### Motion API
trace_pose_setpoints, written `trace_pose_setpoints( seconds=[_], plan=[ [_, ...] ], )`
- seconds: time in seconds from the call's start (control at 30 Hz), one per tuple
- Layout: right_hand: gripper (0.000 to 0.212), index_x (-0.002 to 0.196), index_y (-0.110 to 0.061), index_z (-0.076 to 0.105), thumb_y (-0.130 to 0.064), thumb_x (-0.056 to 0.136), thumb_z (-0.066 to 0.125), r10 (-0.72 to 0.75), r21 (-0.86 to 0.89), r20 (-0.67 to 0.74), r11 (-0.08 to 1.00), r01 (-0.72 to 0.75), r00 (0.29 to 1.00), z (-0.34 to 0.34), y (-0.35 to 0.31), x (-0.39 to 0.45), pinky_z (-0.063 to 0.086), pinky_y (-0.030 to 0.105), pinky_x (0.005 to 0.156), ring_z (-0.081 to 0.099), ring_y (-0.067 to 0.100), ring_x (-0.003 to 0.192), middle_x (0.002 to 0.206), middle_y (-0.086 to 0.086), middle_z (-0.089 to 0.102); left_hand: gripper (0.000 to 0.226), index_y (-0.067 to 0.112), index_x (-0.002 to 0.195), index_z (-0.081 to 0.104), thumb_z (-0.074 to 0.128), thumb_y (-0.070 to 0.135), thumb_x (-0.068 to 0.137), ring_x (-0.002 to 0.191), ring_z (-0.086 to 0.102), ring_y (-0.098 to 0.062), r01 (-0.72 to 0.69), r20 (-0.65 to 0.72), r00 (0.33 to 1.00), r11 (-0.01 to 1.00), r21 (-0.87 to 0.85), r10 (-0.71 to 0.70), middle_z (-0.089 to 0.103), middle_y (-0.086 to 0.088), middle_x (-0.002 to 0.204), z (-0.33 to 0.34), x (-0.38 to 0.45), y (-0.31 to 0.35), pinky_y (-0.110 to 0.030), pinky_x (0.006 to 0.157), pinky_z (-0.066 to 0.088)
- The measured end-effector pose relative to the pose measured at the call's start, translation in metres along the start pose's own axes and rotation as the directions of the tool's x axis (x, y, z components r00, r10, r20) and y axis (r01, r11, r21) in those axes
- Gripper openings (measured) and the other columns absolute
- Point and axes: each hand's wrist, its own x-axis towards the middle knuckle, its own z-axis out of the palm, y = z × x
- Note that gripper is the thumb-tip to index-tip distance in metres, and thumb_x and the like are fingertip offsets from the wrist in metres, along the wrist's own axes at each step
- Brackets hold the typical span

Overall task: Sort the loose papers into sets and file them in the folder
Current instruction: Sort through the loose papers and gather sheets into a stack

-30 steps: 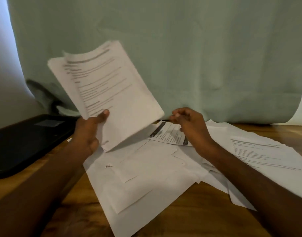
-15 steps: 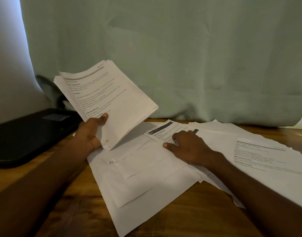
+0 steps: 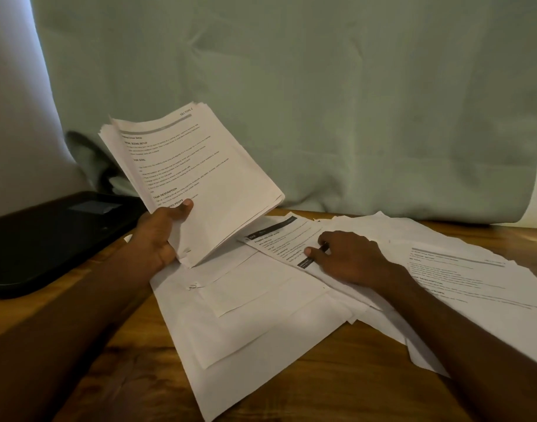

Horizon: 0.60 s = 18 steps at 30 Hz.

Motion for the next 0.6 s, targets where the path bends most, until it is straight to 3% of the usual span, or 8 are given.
trace_pose_setpoints(
  seconds=[0.1,0.17,0.23,0.3,0.37,0.43,0.5,0.6],
  plan=[
    [0.082,0.152,-0.046,0.035,-0.088,0.082,0.042,-0.180,0.163,0.127,0.974,0.158,0.975,0.001,-0.006,-0.005,0.018,0.062,0.120,0.027,0.026,0.152,0.165,-0.018,0.025,0.040,0.022,0.129,0.068,0.076,0.016,0.090,0.112,0.069,-0.028,0.004,-0.017,1.000,0.999,-0.042,-0.004,0.073,-0.004,0.123,0.003,-0.002,0.005,-0.042,0.087,0.057],
    [0.075,0.152,-0.055,0.029,-0.086,0.085,0.040,-0.291,0.195,0.204,0.948,0.253,0.935,0.007,-0.012,-0.008,0.009,0.063,0.122,0.016,0.020,0.156,0.166,-0.025,0.014,0.024,0.024,0.116,0.072,0.072,0.014,0.094,0.105,0.070,-0.025,0.015,-0.050,0.999,0.996,-0.085,-0.020,0.075,-0.002,0.117,0.002,-0.004,0.012,-0.043,0.089,0.056],
    [0.071,0.154,-0.053,0.026,-0.083,0.090,0.032,-0.222,0.123,0.211,0.972,0.200,0.952,0.009,-0.013,-0.006,0.004,0.064,0.121,0.014,0.022,0.156,0.167,-0.022,0.015,0.018,0.027,0.105,0.071,0.071,0.012,0.095,0.106,0.069,-0.026,-0.004,-0.089,0.996,0.992,-0.127,-0.008,0.075,-0.002,0.115,-0.003,-0.003,0.019,-0.047,0.095,0.055],
    [0.071,0.157,-0.045,0.026,-0.079,0.095,0.028,-0.047,0.066,0.162,0.997,0.036,0.986,0.007,-0.012,-0.002,0.002,0.067,0.119,0.017,0.027,0.155,0.168,-0.015,0.018,0.022,0.028,0.108,0.071,0.073,0.013,0.093,0.113,0.067,-0.029,-0.033,-0.125,0.992,0.991,-0.133,0.016,0.074,-0.003,0.120,-0.010,0.000,0.024,-0.053,0.102,0.052],
    [0.069,0.157,-0.037,0.029,-0.073,0.099,0.027,0.096,0.019,0.126,0.995,-0.099,0.987,0.005,-0.006,0.001,0.004,0.068,0.119,0.024,0.031,0.153,0.167,-0.007,0.026,0.031,0.028,0.117,0.069,0.076,0.014,0.090,0.115,0.066,-0.030,-0.046,-0.179,0.984,0.991,-0.122,0.024,0.073,-0.002,0.122,-0.015,0.001,0.028,-0.055,0.101,0.052],
    [0.063,0.150,-0.032,0.040,-0.069,0.101,0.028,0.129,-0.022,0.078,0.992,-0.128,0.989,0.003,-0.003,0.004,0.012,0.066,0.119,0.034,0.030,0.147,0.160,-0.003,0.040,0.038,0.027,0.125,0.067,0.077,0.015,0.090,0.115,0.065,-0.030,-0.054,-0.205,0.978,0.991,-0.120,0.029,0.073,-0.002,0.122,-0.017,0.000,0.032,-0.053,0.099,0.053],
    [0.058,0.141,-0.029,0.050,-0.066,0.101,0.032,0.073,-0.010,-0.015,0.997,-0.073,0.997,0.001,-0.009,0.002,0.022,0.059,0.117,0.042,0.026,0.141,0.151,-0.002,0.051,0.042,0.027,0.127,0.066,0.079,0.018,0.088,0.115,0.065,-0.031,-0.064,-0.226,0.973,0.992,-0.108,0.038,0.072,-0.002,0.122,-0.019,0.001,0.032,-0.052,0.097,0.054],
    [0.063,0.140,-0.029,0.055,-0.071,0.096,0.039,-0.113,0.116,-0.173,0.984,0.134,0.979,-0.003,-0.042,-0.008,0.032,0.051,0.115,0.045,0.020,0.139,0.148,-0.005,0.053,0.053,0.031,0.123,0.064,0.086,0.028,0.075,0.110,0.066,-0.031,-0.062,-0.245,0.969,0.993,-0.101,0.036,0.072,-0.001,0.119,-0.024,0.001,0.034,-0.056,0.098,0.053]
  ],
)
